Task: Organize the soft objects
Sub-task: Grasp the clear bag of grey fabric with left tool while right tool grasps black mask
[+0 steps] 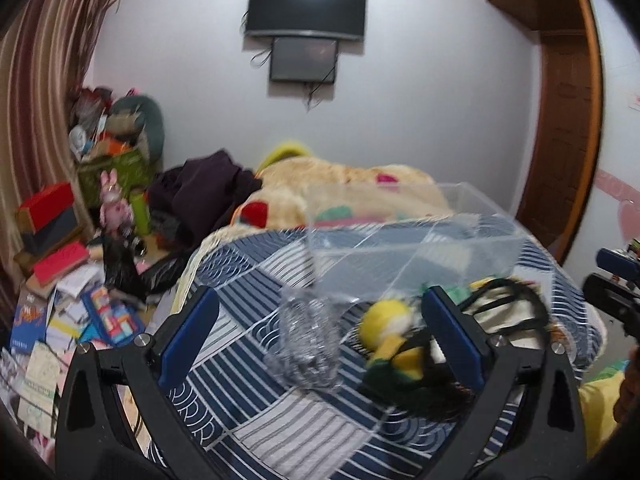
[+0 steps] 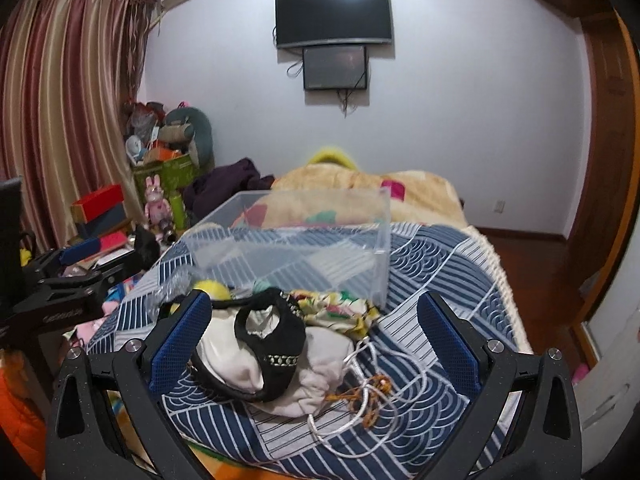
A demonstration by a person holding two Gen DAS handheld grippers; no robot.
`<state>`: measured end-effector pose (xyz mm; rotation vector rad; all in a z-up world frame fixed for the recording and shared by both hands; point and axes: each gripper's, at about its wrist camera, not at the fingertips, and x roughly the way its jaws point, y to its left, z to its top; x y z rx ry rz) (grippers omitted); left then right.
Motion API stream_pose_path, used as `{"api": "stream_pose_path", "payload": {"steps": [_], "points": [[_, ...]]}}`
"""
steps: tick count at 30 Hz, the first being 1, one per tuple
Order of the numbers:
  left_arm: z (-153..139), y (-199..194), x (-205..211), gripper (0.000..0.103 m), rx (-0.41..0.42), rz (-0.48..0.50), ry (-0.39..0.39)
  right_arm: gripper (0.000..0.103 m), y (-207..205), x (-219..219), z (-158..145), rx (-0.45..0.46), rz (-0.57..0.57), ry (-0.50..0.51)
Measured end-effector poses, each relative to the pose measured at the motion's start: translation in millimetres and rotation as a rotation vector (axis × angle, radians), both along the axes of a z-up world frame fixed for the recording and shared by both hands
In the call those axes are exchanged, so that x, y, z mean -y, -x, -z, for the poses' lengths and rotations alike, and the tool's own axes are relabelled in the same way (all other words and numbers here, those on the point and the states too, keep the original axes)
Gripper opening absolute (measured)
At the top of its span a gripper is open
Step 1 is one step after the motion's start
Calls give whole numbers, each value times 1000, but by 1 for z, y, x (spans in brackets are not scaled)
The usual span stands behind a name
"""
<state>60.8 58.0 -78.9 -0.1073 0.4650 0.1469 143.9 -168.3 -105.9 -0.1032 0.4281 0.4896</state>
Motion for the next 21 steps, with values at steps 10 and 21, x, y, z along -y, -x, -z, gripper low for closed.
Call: {"api": "stream_pose_path", "payload": {"steps": [10, 21], "points": [[41, -36, -15, 76, -118, -23, 30, 48, -17, -3, 19, -112, -73, -43], [69, -58, -25, 53, -200, 9, 112, 26, -23, -26, 40, -172, -119, 32]]}}
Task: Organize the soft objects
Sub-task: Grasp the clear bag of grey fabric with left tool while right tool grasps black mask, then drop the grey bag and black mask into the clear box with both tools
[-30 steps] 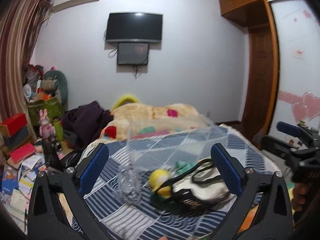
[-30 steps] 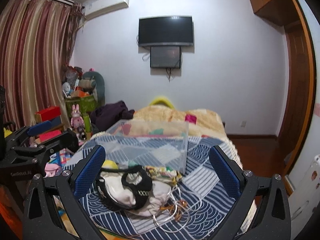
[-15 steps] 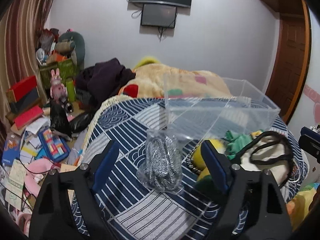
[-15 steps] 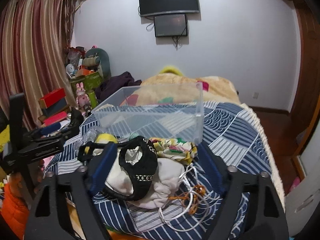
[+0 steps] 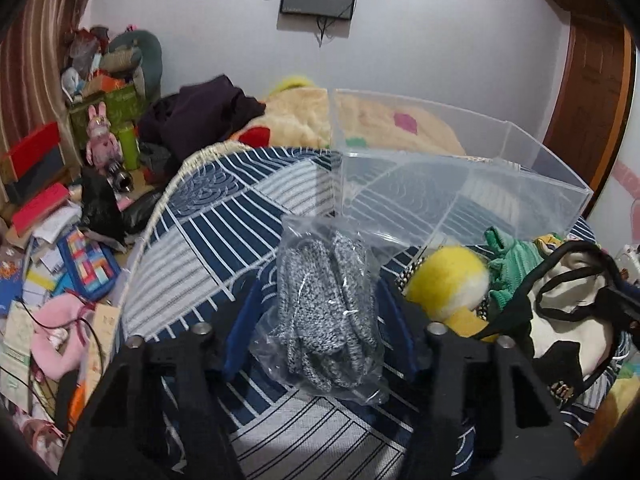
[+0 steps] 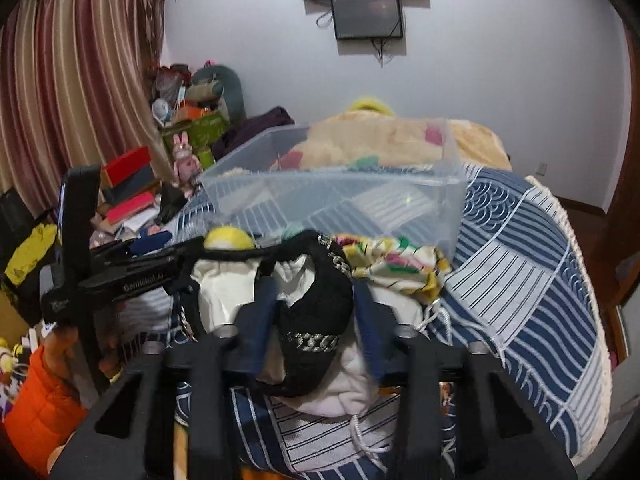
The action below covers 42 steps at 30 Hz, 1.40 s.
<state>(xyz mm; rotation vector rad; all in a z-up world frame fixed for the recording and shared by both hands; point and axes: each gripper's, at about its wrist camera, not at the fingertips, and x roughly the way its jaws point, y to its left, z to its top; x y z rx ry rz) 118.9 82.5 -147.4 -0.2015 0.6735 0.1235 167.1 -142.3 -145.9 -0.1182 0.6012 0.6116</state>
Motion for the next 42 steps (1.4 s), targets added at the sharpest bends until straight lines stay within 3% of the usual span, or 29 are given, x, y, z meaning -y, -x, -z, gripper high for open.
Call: {"api": "stream_pose_path", "payload": {"steps": [4, 7, 22, 32, 37, 42], "points": [[1, 1, 0, 34, 5, 19, 13, 18, 4, 8, -8, 29, 5, -33], [-3, 6, 5, 29, 21, 28, -7, 15, 12, 12, -17, 75, 17, -52], [-69, 40, 12, 27, 203, 71, 5, 14, 17, 33, -74, 235, 90, -162], [-108, 21, 20, 27, 267, 135, 1, 14, -9, 29, -108, 358, 176, -186], [-115, -13, 19, 27, 250, 165, 4, 14, -32, 18, -107, 348, 180, -159], [-105, -51, 17, 27, 171, 180, 20, 14, -60, 4, -92, 269, 175, -100]]}}
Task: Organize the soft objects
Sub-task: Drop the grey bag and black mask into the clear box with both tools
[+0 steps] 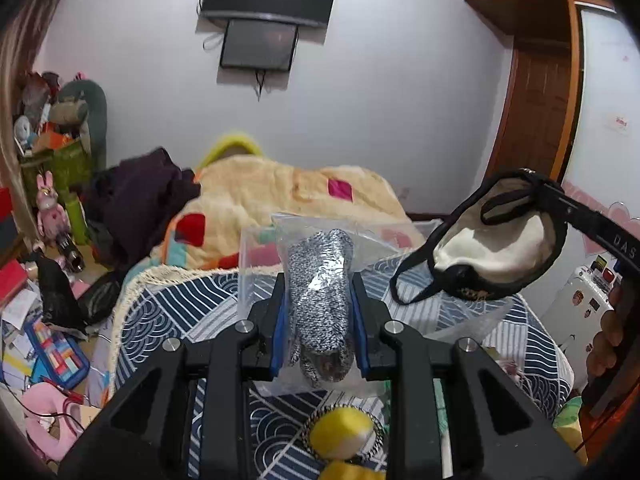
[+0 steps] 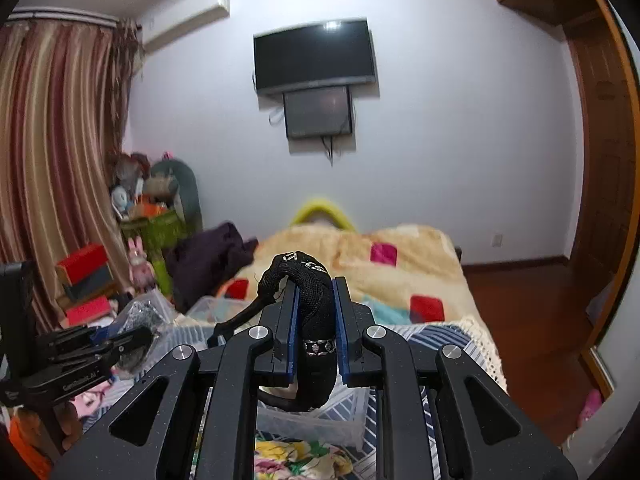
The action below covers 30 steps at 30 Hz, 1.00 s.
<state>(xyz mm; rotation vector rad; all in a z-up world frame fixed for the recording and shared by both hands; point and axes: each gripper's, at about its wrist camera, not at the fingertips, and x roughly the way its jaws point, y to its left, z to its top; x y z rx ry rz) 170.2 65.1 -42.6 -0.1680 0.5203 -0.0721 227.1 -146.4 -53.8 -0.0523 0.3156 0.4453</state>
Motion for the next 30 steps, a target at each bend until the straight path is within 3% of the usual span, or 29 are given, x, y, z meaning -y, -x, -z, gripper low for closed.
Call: {"api": "stream_pose_path", "payload": {"steps": [10, 19, 22, 24, 26, 30], "points": [[25, -49, 8, 27, -122, 23, -42, 14, -39, -16, 40, -185, -30, 121], [41, -60, 19, 28, -187, 44, -64, 17, -44, -23, 50, -245, -63, 216], [39, -57, 22, 36, -187, 46, -75, 25, -43, -21, 50, -260, -76, 235], [36, -52, 23, 43, -175, 51, -66, 45, -41, -20, 48, -257, -81, 245], [32, -47, 24, 49, -161, 53, -68, 60, -35, -16, 44, -232, -84, 236], [19, -33, 27, 58, -127, 56, -81, 63, -28, -15, 33, -214, -98, 222]]}}
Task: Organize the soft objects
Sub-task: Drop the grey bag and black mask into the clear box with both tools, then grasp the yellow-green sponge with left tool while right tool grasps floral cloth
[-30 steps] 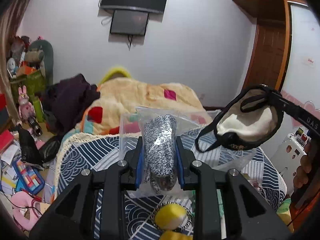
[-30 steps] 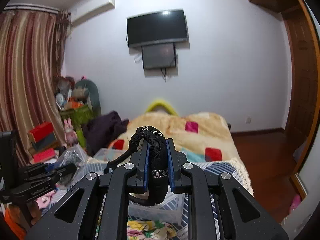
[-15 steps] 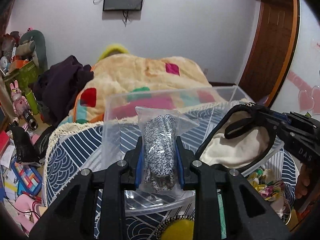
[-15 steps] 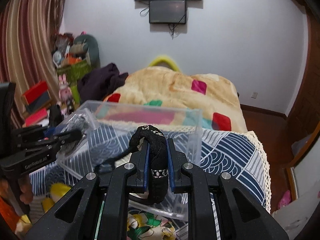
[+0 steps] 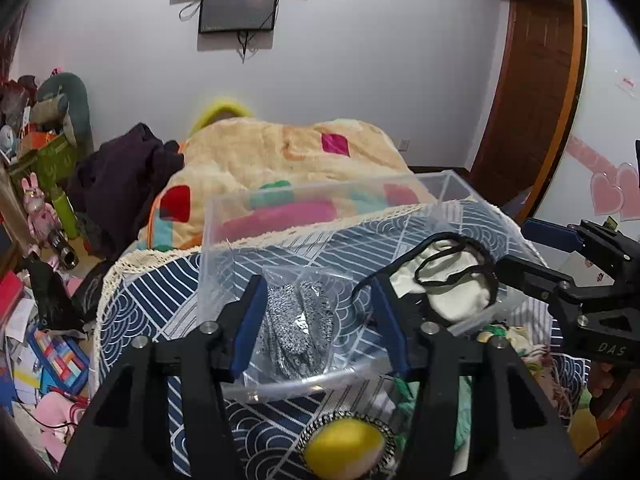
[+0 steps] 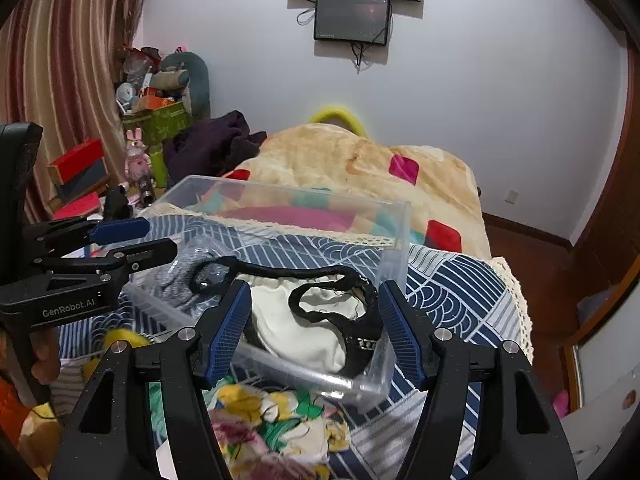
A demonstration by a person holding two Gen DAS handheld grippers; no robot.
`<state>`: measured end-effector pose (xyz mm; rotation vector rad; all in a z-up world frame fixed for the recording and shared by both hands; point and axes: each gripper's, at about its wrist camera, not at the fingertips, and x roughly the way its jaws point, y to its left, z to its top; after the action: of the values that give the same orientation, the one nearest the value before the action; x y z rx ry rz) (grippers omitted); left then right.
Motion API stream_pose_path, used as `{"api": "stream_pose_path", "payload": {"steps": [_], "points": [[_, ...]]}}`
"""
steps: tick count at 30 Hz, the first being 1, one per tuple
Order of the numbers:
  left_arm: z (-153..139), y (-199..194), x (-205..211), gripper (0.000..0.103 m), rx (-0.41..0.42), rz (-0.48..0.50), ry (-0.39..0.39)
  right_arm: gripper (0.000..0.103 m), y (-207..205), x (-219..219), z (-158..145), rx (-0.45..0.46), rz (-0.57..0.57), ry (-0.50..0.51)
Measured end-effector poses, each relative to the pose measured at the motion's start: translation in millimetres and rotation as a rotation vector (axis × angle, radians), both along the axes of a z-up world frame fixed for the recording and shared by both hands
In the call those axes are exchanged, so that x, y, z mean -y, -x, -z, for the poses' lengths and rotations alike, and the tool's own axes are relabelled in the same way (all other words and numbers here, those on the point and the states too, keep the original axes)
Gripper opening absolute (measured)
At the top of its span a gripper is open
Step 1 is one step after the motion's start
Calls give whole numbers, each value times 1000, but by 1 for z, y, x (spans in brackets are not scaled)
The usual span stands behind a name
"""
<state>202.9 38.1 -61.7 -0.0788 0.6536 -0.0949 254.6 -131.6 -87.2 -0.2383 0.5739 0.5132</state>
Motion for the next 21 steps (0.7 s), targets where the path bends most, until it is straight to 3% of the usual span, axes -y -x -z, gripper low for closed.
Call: {"api": "stream_pose_path", "payload": {"steps": [1, 4, 7, 12, 21], "points": [[-4, 5, 0, 63, 11, -1, 0, 64, 3, 2, -3, 3, -1, -8], [-16, 19, -1, 79, 50, -13, 7, 81, 14, 10, -11, 25, 4, -42], [-24, 35, -3, 99, 78, -23, 24, 85, 29, 16, -17, 51, 6, -71], [-22, 57, -8, 99, 69, -45, 32, 99, 48, 22, -9, 62, 15, -71], [19, 86, -1, 100, -28, -32, 48, 99, 57, 32, 29, 4, 60, -31]]}}
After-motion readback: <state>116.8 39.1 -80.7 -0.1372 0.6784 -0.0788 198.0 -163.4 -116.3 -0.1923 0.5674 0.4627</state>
